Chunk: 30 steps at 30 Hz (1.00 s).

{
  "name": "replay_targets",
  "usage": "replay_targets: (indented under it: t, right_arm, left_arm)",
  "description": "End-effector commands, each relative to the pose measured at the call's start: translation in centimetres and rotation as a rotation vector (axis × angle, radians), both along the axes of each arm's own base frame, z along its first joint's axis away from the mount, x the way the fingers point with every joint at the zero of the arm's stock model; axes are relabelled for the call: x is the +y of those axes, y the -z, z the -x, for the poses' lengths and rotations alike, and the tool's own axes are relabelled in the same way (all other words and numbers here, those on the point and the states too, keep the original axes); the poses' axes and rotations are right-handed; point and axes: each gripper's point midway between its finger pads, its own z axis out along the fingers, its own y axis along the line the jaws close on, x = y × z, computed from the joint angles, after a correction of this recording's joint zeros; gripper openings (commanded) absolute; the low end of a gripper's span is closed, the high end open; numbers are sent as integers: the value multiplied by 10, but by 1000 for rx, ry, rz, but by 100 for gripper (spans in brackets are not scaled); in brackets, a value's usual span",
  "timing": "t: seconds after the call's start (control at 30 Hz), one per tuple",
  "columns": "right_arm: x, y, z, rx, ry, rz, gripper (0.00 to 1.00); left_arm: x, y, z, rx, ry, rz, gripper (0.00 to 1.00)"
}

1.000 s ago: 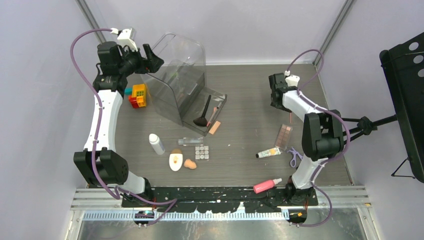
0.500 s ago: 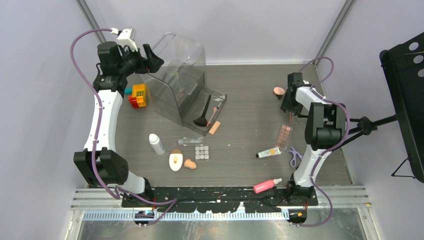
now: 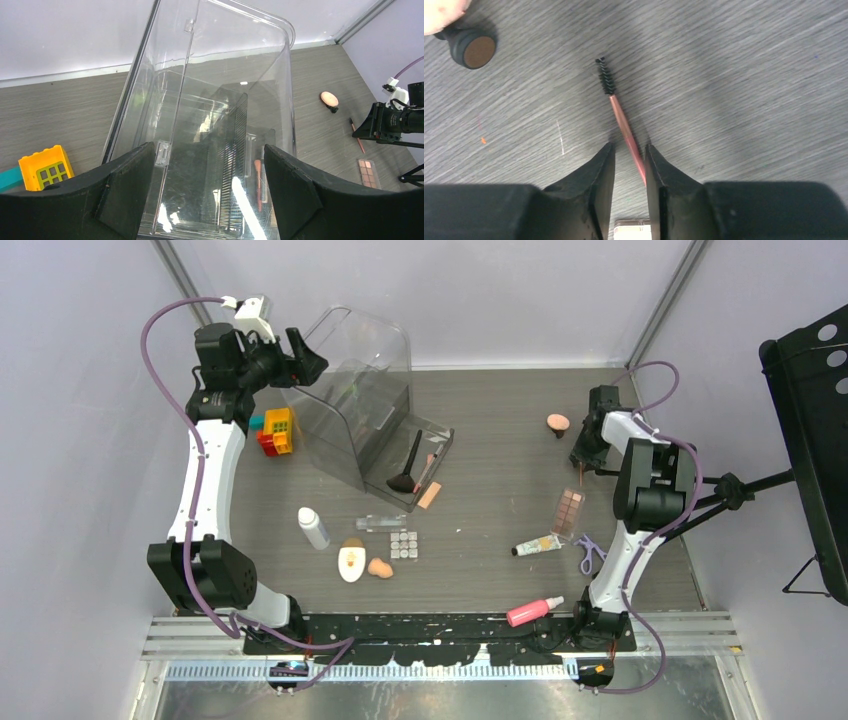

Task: Organize the makeup
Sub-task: Pick up the makeup from the center of the board.

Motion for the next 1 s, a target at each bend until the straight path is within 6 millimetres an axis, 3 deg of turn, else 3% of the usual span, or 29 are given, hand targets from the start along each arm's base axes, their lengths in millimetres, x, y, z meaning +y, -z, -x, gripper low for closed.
replay_targets:
  t: [0.0, 0.23, 0.47, 0.6, 0.73, 0.83, 0.97]
  right_arm:
    - [7, 7, -4, 11, -22, -56, 30]
    - [21, 3, -9, -13, -42, -125, 14]
    - [51, -19, -20, -113, -96, -181, 3]
    - [74, -41, -28, -182, -123, -162, 1]
    - [123, -76, -38, -290, -175, -148, 1]
    - [176, -102, -44, -392, -210, -181, 1]
    - [260, -133, -47, -526, -241, -331, 0]
  left_arm:
    - [-1, 23, 6, 91, 2, 28, 82]
    - [-1, 23, 7, 89, 1, 25, 82]
    - [-1, 23, 7, 90, -1, 25, 82]
    - [-1, 23, 7, 89, 0, 26, 82]
    - [0, 23, 7, 90, -3, 25, 82]
    - [-1, 22, 7, 88, -2, 26, 82]
    - [-1, 22, 7, 90, 1, 28, 82]
